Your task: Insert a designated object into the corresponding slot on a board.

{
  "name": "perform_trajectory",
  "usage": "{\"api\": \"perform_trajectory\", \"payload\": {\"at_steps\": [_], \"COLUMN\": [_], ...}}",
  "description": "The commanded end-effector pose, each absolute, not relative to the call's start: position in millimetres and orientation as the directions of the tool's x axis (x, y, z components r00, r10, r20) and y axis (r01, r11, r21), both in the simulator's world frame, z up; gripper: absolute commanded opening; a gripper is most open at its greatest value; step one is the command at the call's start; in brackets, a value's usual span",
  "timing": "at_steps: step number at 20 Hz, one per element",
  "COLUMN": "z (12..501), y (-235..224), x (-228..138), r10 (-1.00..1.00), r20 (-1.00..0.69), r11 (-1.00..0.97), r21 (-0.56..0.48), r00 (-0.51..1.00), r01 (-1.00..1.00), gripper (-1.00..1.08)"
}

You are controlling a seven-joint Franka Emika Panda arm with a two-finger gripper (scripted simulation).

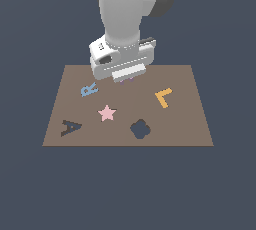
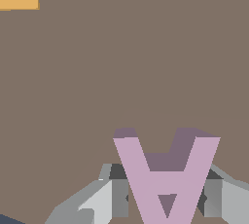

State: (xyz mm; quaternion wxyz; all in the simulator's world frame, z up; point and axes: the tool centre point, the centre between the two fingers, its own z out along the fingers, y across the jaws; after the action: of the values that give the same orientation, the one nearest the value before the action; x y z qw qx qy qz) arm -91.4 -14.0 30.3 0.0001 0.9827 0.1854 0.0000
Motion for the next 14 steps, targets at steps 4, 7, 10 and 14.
{"api": "perform_trajectory", "payload": {"at_steps": [4, 7, 10, 14], "z": [30.3, 33.7, 33.7, 33.7], "y": [-13.8, -13.8, -13.7, -13.2], "x": [-91.2, -91.0, -91.1, -89.3], "r10": [0.364, 0.364, 0.365, 0.354], "r20": [0.001, 0.001, 0.000, 0.000], "r11": [-0.931, -0.931, -0.931, -0.935], "r21": [0.000, 0.000, 0.000, 0.000], "r00": [0.931, 0.931, 0.931, 0.935], "r01": [0.364, 0.364, 0.365, 0.354], "gripper": [-1.00, -1.00, -1.00, -1.00]}}
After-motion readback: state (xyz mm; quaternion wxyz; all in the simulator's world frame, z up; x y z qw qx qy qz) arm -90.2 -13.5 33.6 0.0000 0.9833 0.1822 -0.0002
